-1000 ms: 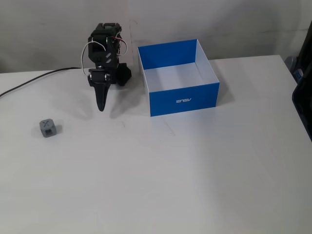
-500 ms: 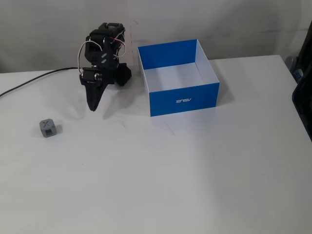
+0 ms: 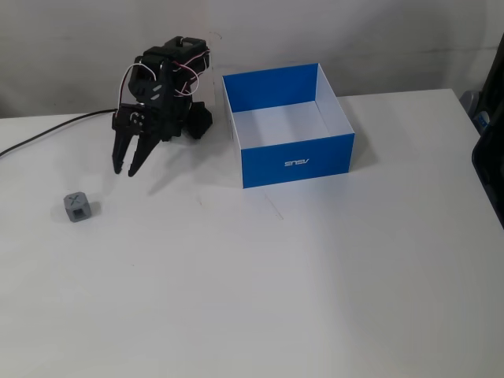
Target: Grasp the gray block and put it in the box.
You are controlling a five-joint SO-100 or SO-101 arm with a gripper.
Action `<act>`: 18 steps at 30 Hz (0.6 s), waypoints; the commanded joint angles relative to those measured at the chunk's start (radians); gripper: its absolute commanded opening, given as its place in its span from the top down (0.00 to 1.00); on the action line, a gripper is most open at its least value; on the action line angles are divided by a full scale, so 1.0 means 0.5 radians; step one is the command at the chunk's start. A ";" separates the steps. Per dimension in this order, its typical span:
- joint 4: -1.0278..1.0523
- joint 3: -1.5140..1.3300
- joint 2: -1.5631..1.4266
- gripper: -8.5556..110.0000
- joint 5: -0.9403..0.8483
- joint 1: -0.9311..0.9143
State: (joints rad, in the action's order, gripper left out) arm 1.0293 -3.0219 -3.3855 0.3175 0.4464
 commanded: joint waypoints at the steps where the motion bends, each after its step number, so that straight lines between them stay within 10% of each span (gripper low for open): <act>1: -0.055 0.067 -0.018 0.80 0.101 0.043; 18: 0.276 0.138 -0.012 0.75 0.298 0.202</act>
State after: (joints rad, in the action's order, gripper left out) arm 1.1321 -3.0189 -3.3855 0.4541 0.5384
